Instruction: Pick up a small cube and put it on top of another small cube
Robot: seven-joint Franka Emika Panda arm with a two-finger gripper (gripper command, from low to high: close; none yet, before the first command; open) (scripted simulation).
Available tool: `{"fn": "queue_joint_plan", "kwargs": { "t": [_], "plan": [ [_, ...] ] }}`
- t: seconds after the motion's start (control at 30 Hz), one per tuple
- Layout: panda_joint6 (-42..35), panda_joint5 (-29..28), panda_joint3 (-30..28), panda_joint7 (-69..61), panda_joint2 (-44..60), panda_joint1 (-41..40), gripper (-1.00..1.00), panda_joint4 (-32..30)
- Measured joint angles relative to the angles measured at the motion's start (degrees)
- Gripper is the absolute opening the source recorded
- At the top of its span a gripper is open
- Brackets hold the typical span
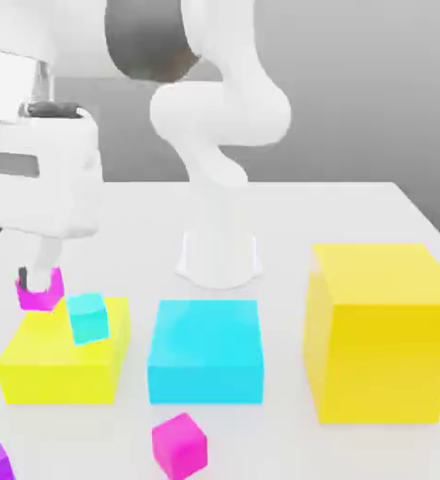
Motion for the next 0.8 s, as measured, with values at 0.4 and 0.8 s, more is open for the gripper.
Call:
{"fn": "queue_joint_plan", "kwargs": {
  "t": [0.4,0.8],
  "plan": [
    [7.3,6.5,-1.3,0.7,25.3,-6.7,0.00,3.4],
    [8.8,7.0,-0.7,0.5,27.4,-7.3,-1.00,3.9]
  ]
}}
